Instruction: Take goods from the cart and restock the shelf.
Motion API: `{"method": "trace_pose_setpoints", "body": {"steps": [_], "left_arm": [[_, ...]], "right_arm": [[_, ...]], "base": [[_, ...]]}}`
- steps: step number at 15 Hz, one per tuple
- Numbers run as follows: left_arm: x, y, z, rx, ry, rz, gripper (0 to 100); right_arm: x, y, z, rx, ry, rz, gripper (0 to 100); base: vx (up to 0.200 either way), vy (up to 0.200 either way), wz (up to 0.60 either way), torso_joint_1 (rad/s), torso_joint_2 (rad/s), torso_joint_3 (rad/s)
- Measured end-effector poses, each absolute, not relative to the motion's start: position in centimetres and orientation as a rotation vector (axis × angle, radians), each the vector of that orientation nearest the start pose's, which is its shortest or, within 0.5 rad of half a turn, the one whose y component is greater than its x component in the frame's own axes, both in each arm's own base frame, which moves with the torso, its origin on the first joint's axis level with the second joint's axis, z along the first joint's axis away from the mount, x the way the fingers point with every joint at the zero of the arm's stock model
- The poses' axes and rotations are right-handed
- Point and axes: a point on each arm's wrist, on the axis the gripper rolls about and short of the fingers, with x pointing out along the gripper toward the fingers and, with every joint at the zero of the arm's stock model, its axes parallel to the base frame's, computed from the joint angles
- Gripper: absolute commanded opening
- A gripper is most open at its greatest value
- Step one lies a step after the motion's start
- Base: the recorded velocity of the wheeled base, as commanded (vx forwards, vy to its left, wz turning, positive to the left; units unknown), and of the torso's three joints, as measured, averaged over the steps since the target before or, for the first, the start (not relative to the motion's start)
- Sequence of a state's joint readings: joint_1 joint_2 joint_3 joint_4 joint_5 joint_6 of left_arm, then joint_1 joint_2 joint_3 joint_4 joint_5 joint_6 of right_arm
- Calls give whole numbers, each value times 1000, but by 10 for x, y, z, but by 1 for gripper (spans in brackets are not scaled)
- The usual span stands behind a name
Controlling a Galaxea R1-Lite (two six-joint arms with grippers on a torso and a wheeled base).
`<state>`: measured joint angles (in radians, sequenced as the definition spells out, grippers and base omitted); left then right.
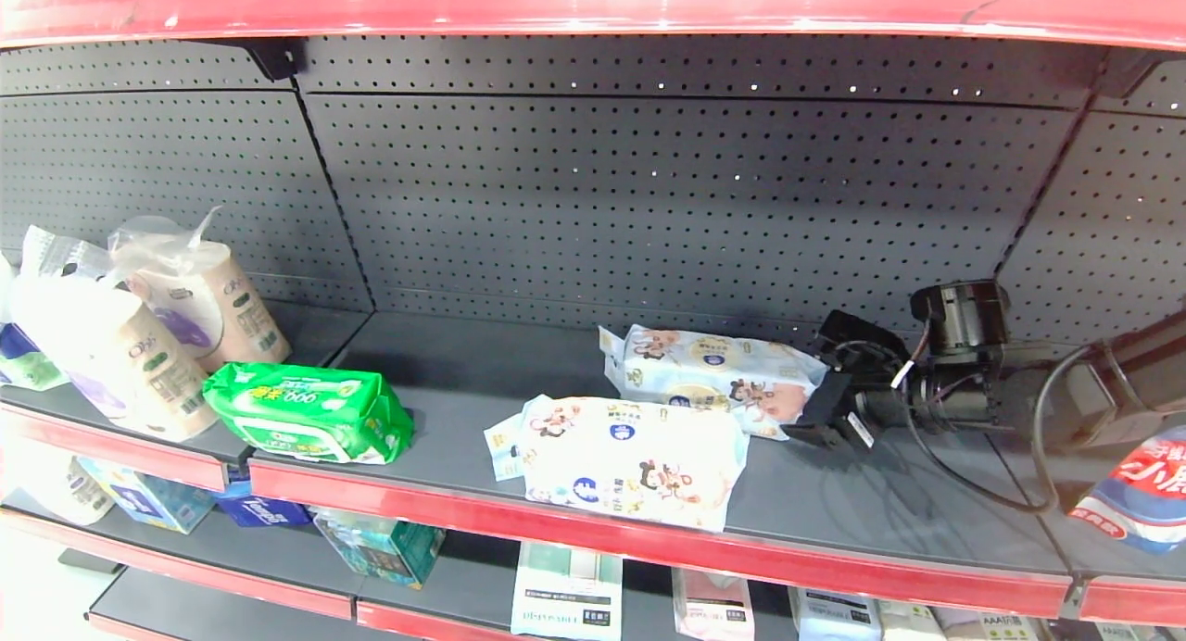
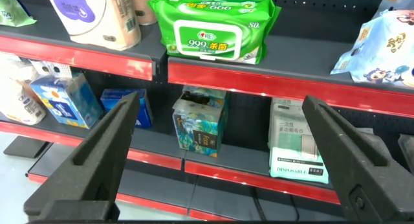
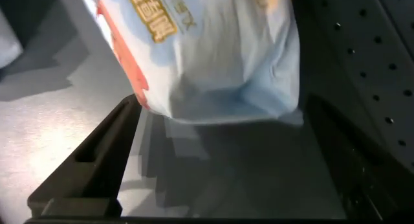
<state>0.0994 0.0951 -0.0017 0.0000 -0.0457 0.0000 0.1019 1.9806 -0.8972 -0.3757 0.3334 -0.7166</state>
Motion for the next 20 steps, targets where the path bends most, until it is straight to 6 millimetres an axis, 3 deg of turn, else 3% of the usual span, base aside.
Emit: {"method": "trace_pose_setpoints", "body": {"steps": [6, 10, 14, 17, 20], "left_arm": [[-15, -3, 78, -7, 93, 54, 100], [-15, -3, 78, -7, 93, 53, 100], [-15, -3, 78, -7, 93, 54, 100], [-15, -3, 78, -7, 93, 53, 100], [-15, -3, 78, -7, 93, 53, 100]], "right_arm": [[343, 39, 88, -587, 538, 634, 100], [332, 36, 91, -590, 541, 636, 100], [301, 30, 103, -555, 553, 606, 100], [268, 23, 121, -546, 540, 525, 100], [229, 22, 144, -425, 512, 379, 100]], "base": [[0, 0, 0, 0, 0, 0], [0, 0, 0, 0, 0, 0], [0, 0, 0, 0, 0, 0], [0, 0, 0, 0, 0, 0], [0, 0, 0, 0, 0, 0]]}}
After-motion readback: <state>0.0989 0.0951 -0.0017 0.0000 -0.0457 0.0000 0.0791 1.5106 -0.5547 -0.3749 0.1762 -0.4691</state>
